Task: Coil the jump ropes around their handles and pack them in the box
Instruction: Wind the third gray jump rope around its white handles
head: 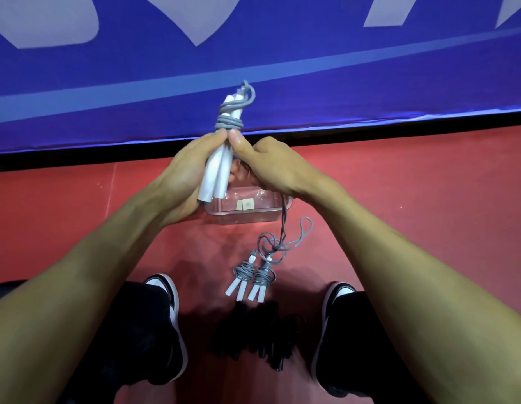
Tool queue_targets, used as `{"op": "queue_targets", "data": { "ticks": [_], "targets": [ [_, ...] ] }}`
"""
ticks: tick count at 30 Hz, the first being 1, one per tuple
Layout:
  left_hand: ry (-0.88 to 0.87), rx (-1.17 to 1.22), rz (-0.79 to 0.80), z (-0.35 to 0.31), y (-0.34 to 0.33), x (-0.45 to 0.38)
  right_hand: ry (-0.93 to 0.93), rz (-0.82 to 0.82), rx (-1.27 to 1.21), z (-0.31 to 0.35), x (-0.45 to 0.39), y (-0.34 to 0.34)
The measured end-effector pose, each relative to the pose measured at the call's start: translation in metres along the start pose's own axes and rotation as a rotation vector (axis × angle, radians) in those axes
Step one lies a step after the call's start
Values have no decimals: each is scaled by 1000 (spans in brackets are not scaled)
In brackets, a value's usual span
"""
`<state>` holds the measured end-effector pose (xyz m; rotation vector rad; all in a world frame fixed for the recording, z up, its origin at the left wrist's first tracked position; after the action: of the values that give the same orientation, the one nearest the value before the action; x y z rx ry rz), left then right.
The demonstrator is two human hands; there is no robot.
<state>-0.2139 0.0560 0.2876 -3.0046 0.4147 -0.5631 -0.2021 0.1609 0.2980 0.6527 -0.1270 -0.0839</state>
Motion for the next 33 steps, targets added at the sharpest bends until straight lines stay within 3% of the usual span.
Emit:
{"op": "queue_targets", "data": {
  "ticks": [2, 12, 17, 24, 33],
  "targets": [
    [77, 25, 9, 6, -1, 2, -10, 14, -18, -1, 1, -1],
    [-36, -30, 188, -4, -13, 6, -34, 13, -91, -5, -2, 0],
    [-107, -13, 118, -7, -7, 2, -23, 5, -85, -6, -2, -2],
    [-267, -188, -30, -19, 3, 2, 0, 20, -113, -2, -2, -3],
    [-178, -59, 123, -16, -7, 6, 2, 15, -90, -3, 0, 2]
  ]
}}
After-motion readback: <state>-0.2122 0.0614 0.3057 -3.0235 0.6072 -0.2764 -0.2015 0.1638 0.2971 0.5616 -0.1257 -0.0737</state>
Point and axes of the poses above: each hand's wrist, its own x-axis away from the middle knuckle, its own y-axis out of the back of the hand, z = x × y, the point moved 10 cm from there along -x, towards the middle knuckle, and after that the axes turned 11 degrees about -z, right-handed, at the moved point
